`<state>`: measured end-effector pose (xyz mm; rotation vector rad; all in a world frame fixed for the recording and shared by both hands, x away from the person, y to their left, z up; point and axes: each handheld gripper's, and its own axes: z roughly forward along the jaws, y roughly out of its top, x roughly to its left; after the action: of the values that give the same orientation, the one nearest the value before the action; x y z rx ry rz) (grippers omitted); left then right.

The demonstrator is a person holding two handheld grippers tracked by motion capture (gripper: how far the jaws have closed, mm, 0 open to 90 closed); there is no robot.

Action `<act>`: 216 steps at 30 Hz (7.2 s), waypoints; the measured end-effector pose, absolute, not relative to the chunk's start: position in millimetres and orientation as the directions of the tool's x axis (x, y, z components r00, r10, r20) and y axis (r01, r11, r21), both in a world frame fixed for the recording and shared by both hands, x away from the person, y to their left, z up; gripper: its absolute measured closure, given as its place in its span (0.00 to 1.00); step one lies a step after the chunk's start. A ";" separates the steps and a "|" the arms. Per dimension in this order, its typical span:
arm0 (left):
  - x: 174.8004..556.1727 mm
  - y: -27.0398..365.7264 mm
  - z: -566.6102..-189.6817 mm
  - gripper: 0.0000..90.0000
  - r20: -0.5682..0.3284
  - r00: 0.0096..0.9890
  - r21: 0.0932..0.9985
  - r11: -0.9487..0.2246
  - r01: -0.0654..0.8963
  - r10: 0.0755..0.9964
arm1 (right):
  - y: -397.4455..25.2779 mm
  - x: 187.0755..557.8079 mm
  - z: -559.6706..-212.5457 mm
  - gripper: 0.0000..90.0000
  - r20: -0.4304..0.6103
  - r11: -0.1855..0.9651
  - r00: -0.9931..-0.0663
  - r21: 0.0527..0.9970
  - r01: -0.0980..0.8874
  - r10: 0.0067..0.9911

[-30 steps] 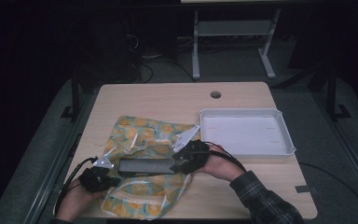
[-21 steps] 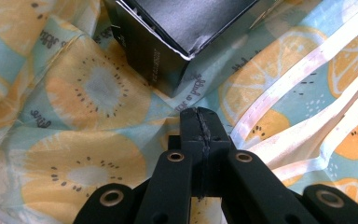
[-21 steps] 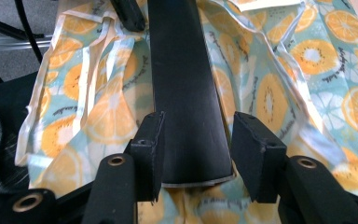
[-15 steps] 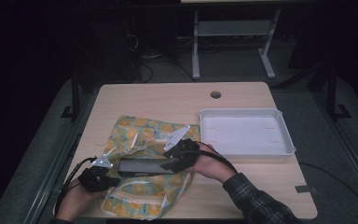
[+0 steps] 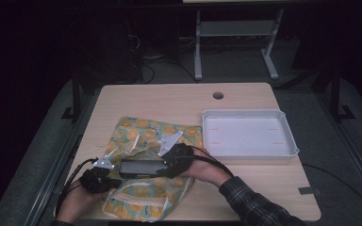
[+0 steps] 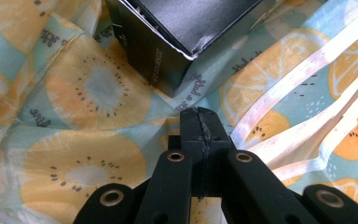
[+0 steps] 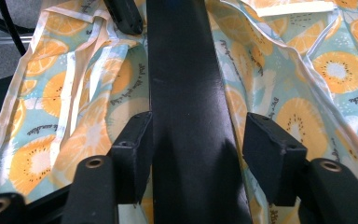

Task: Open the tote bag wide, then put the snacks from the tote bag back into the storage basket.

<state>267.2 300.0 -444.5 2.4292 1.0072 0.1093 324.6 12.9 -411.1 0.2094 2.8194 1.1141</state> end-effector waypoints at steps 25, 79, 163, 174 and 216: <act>268.3 301.6 -444.3 1.00 -0.114 0.729 0.478 -0.606 0.636 0.675 | 23.4 331.1 -440.8 0.42 -0.020 0.787 -0.992 0.611 0.087 0.125; 268.1 301.5 -444.4 1.00 -0.115 0.729 0.481 -0.604 0.635 0.675 | 8.3 331.0 -394.6 0.47 -0.025 0.728 -0.985 0.677 0.110 0.172; 263.4 294.1 -422.2 0.43 -0.101 0.747 0.621 -0.545 0.563 0.657 | -163.7 357.0 -358.3 0.47 -0.024 0.601 -0.820 0.692 0.399 0.572; 262.8 292.8 -422.9 0.43 -0.096 0.753 0.626 -0.549 0.554 0.650 | -189.6 354.3 -369.4 0.47 -0.020 0.589 -0.793 0.681 0.435 0.609; 262.1 290.2 -423.7 0.42 -0.085 0.764 0.629 -0.560 0.539 0.640 | -260.5 376.9 -416.1 0.47 -0.038 0.549 -0.700 0.652 0.523 0.713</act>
<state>262.1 290.2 -423.7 2.3029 0.8772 0.2012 376.9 -260.5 -416.1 1.0231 2.4891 0.9018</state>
